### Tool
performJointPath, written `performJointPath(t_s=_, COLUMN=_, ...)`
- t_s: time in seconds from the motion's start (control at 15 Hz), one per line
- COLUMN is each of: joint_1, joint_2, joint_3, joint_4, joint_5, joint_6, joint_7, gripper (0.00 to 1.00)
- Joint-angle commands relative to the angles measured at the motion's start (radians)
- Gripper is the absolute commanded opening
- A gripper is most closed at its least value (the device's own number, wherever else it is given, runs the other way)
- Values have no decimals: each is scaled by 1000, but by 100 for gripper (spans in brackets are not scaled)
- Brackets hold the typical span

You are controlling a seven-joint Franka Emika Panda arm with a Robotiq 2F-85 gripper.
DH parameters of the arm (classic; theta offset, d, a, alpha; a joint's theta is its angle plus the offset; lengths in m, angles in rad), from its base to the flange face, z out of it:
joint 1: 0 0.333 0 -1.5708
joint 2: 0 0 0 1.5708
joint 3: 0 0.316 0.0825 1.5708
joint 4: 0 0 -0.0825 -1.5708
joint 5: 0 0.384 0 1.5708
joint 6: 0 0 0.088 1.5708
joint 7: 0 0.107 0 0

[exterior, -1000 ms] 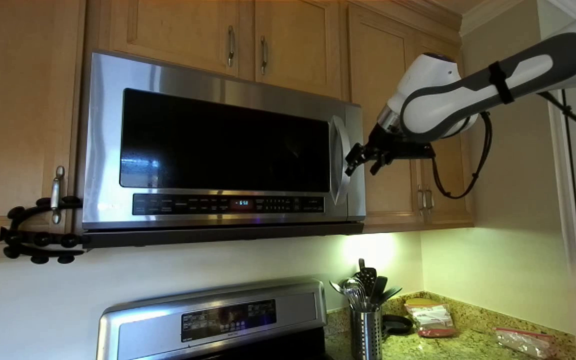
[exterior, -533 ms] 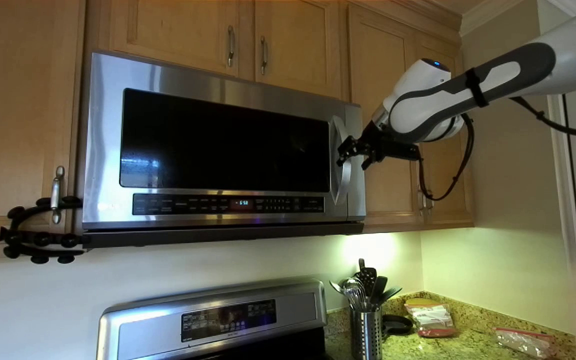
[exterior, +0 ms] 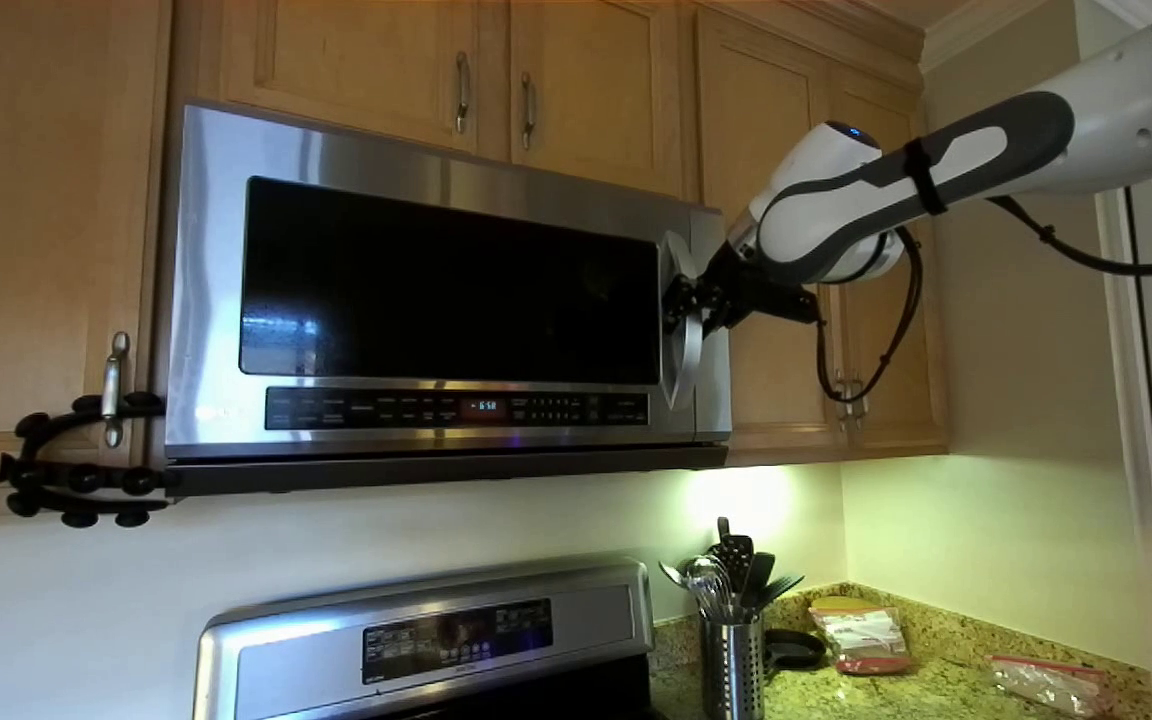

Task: Open the door to the microwave

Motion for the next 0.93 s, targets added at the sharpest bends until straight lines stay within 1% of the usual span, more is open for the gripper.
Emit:
performJointPath(t_s=0.0, joint_1=-17, joint_2=-31, joint_3=18, joint_4=-17, joint_5=-23, joint_6=-26, joint_7=62, gripper=28)
performJointPath(t_s=0.2, joint_1=-30, joint_2=-57, joint_3=29, joint_4=-46, joint_5=-52, joint_6=-56, joint_7=89, gripper=10)
performJointPath(t_s=0.27, joint_1=-31, joint_2=-58, joint_3=32, joint_4=-49, joint_5=-61, joint_6=-57, joint_7=99, gripper=8)
performJointPath(t_s=0.33, joint_1=-30, joint_2=-64, joint_3=34, joint_4=-59, joint_5=-69, joint_6=-61, joint_7=106, gripper=10)
performJointPath(t_s=0.47, joint_1=-24, joint_2=-68, joint_3=38, joint_4=-70, joint_5=-77, joint_6=-69, joint_7=110, gripper=5)
performJointPath(t_s=0.53, joint_1=-21, joint_2=-70, joint_3=40, joint_4=-74, joint_5=-83, joint_6=-72, joint_7=107, gripper=4)
performJointPath(t_s=0.6, joint_1=-14, joint_2=-81, joint_3=44, joint_4=-83, joint_5=-89, joint_6=-86, joint_7=101, gripper=7)
performJointPath(t_s=0.8, joint_1=-1, joint_2=-113, joint_3=60, joint_4=-112, joint_5=-112, joint_6=-113, joint_7=97, gripper=2)
performJointPath(t_s=0.87, joint_1=11, joint_2=-142, joint_3=66, joint_4=-133, joint_5=-109, joint_6=-144, joint_7=92, gripper=5)
